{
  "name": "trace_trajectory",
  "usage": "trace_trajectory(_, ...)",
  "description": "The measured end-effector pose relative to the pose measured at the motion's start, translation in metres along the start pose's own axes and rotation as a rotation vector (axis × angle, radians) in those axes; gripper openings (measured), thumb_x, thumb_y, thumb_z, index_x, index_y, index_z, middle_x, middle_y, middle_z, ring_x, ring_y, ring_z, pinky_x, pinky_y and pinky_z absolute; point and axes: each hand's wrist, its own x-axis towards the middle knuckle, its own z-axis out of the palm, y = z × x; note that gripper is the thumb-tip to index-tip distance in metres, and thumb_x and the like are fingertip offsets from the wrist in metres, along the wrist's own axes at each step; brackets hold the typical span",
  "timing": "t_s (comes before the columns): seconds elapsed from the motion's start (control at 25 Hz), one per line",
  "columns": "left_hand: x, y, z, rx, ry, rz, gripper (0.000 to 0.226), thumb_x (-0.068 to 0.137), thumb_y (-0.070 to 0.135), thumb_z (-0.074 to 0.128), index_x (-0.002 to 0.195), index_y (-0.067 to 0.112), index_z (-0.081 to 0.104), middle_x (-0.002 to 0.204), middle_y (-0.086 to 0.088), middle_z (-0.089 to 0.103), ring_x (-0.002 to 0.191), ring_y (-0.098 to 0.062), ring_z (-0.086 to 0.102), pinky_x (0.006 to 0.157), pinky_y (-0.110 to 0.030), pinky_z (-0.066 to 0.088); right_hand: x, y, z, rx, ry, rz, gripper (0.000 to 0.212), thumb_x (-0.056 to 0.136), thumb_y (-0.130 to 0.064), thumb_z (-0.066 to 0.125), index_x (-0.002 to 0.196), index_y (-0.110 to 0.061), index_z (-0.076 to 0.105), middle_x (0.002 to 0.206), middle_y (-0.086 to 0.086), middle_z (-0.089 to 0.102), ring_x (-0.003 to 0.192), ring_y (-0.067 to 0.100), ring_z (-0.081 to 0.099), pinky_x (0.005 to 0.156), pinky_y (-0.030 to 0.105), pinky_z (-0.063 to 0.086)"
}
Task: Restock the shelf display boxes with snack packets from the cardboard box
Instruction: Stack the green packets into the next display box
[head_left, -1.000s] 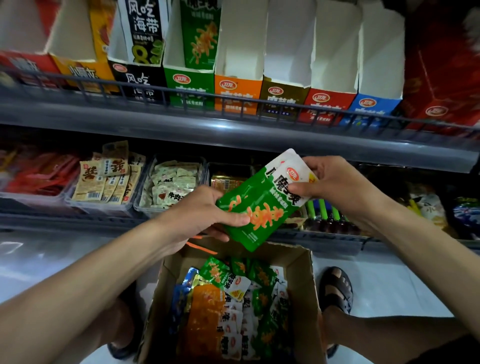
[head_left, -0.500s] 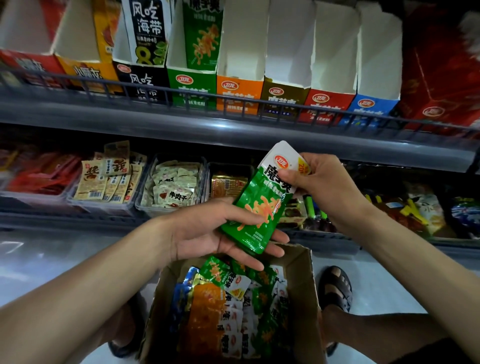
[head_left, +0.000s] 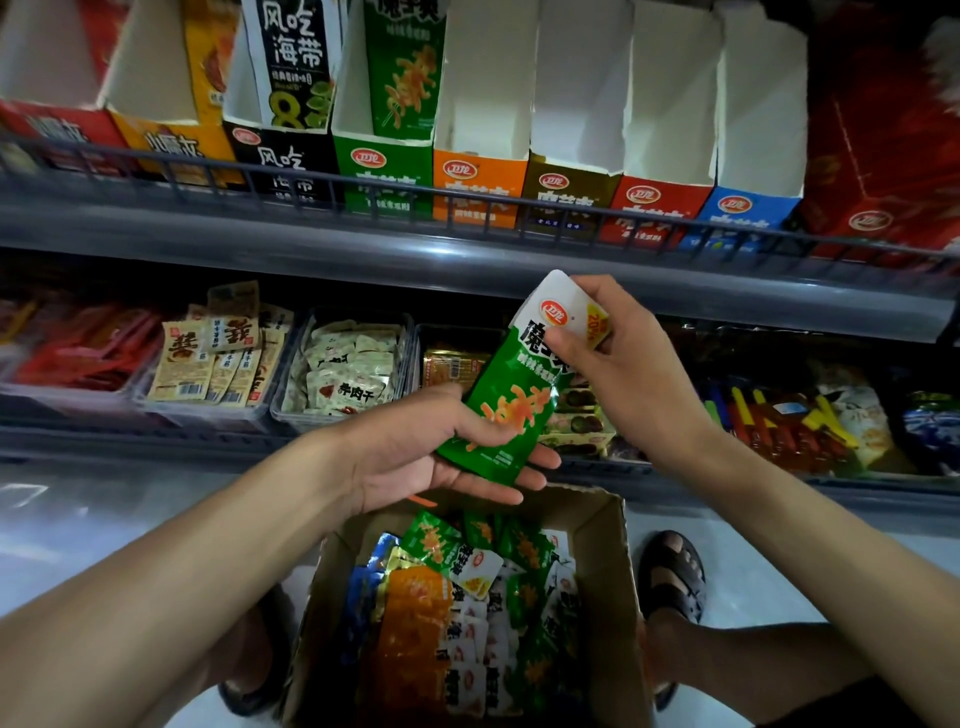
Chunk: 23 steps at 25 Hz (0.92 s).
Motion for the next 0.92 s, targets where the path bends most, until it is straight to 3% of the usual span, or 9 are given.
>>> trace_trajectory(0.16,0.002,-0.005,0.006,0.072,0.103,0.051,0.033,0.091,0.015,0.062,0.122,0.005,0.059,0.101,-0.013,0.073,0.085,-0.023,0.07,0.073,-0.036,0.061,0.0,0.007,0.01,-0.071,-0.002,-0.001,0.032,0.101,-0.025,0.051,0.133,-0.024,0.049,0.114,0.003,0.061,0.102,0.014,0.061,0.083,0.034,0.055)
trace_trajectory(0.32,0.001,-0.005,0.009,0.099,0.101,0.073,0.03,0.091,0.015,0.063,0.119,0.004,0.06,0.097,-0.014,0.073,0.082,-0.022,0.069,0.073,-0.041,0.061,0.005,0.008,0.005,0.156,0.016,0.096,0.031,0.106,-0.019,0.039,0.13,-0.024,0.058,0.115,0.008,0.064,0.102,0.018,0.063,0.079,0.029,0.049)
trace_trajectory(0.56,-0.001,-0.004,0.011,0.102,0.083,0.092,0.023,0.094,0.01,0.058,0.116,0.006,0.058,0.104,-0.017,0.072,0.094,-0.032,0.071,0.078,-0.048,0.059,0.003,0.003,0.002,0.135,-0.002,0.086,0.033,0.105,-0.018,0.042,0.133,-0.023,0.059,0.108,-0.003,0.072,0.098,0.01,0.068,0.08,0.031,0.055)
trace_trajectory(0.92,-0.002,-0.003,0.011,0.072,0.024,0.09,0.028,0.096,0.021,0.054,0.119,0.007,0.059,0.102,-0.018,0.071,0.082,-0.023,0.068,0.071,-0.041,0.06,0.002,-0.001,-0.001,0.002,0.044,0.053,0.019,0.103,-0.021,0.047,0.113,-0.017,0.063,0.091,0.001,0.072,0.082,0.016,0.069,0.077,0.048,0.055)
